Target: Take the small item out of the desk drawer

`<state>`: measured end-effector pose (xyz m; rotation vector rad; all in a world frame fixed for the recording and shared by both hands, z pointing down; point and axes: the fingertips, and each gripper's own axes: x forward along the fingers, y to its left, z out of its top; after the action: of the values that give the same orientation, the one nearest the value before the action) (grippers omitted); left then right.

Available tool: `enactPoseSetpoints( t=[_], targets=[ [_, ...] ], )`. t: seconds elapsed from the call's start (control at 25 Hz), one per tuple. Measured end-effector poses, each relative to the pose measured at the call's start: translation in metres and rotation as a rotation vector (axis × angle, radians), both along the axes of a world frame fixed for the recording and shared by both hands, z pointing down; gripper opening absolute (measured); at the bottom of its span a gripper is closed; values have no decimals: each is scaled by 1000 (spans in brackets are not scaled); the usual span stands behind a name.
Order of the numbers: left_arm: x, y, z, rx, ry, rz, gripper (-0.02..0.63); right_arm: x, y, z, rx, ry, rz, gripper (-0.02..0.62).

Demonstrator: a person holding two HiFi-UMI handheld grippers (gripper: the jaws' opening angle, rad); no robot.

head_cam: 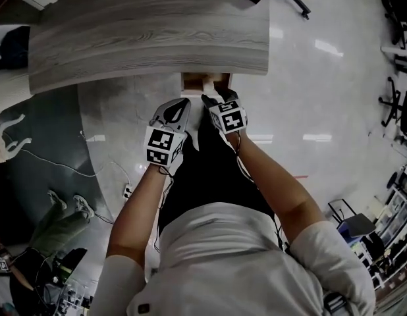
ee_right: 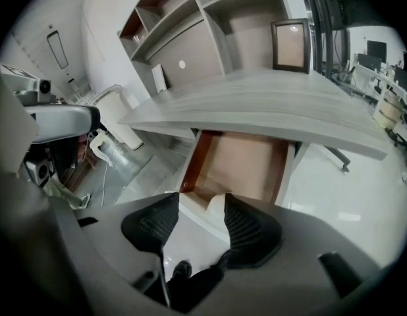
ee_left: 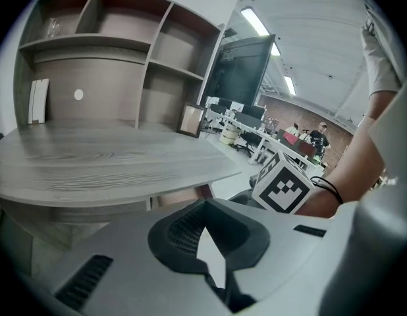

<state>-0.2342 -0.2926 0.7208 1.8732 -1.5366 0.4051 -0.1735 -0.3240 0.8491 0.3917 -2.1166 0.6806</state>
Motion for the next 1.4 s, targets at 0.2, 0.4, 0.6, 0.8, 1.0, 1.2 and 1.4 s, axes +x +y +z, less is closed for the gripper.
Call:
enactPoseSetpoints(
  t=[0.2,0.4,0.6,0.8,1.0,1.2,1.4],
  targets=[
    [-3,-14,26,-29,8,-15,15,3,-12,35,-36,35,41,221],
    [-12,-17,44,-39,12,-18,15,-5,-17,59,-51,79,41,229],
    [-19,-18,55,-53,21,-28,15,-9,-16,80,-80,135,36,233],
    [-13,-20,58,-57,28,-17,15,-8,-17,89,-80,181,10,233],
    [-16,-19,64,-59,37,-20,15,-12,-16,100,-84,221,-30,190],
    [-17,-20,62,-55,39,-19,15,-14,-16,96,-65,220,-53,172],
    [-22,-13,52,-45,35,-23,15,-14,-14,85,-43,210,-63,164]
  ],
)
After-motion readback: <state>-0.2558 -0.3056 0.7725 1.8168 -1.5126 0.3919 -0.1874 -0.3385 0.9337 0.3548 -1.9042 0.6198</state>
